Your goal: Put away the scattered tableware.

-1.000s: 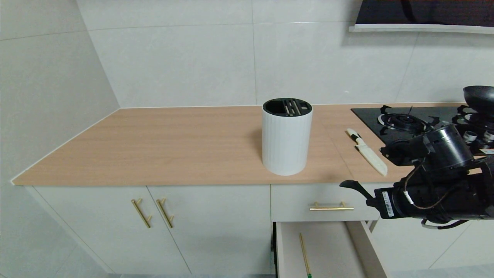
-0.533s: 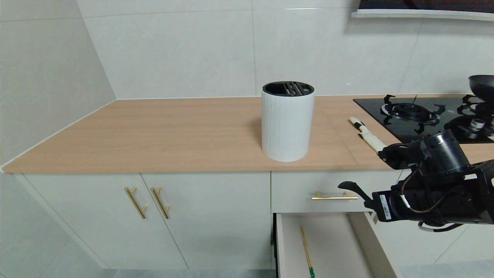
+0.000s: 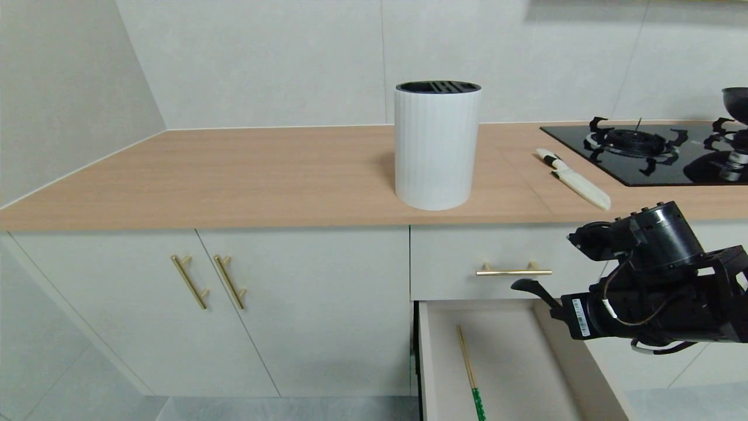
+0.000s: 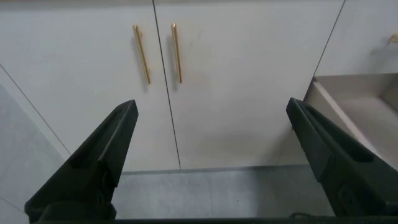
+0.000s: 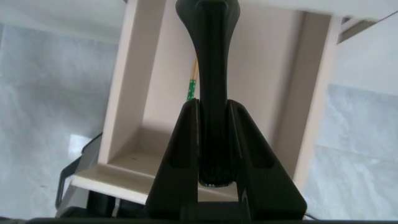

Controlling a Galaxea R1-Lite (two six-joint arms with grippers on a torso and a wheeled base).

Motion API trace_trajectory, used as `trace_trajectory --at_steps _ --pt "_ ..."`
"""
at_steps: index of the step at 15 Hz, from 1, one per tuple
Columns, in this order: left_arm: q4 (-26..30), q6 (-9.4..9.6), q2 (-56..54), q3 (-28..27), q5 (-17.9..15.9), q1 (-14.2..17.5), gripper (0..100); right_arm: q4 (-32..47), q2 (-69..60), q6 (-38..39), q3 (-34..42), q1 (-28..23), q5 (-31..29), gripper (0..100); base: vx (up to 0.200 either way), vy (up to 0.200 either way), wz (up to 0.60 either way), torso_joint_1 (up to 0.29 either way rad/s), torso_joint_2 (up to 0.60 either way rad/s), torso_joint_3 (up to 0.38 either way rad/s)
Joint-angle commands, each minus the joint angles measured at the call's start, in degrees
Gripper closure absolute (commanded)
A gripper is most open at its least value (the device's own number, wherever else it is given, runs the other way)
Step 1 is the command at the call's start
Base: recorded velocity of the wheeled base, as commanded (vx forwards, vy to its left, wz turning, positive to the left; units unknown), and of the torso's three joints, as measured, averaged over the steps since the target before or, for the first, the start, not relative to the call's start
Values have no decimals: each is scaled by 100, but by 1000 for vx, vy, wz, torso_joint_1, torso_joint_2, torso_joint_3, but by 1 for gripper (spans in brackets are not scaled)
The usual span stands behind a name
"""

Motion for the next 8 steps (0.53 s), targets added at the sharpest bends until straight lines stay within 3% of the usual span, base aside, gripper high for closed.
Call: trace_trajectory --at_steps 1,8 --pt "2 2 9 0 -1 1 0 -25 80 2 41 6 -1 100 0 0 0 -183 461 286" --pt "2 2 0 0 -1 1 0 -34 167 -130 94 14 7 100 0 0 0 -145 455 310"
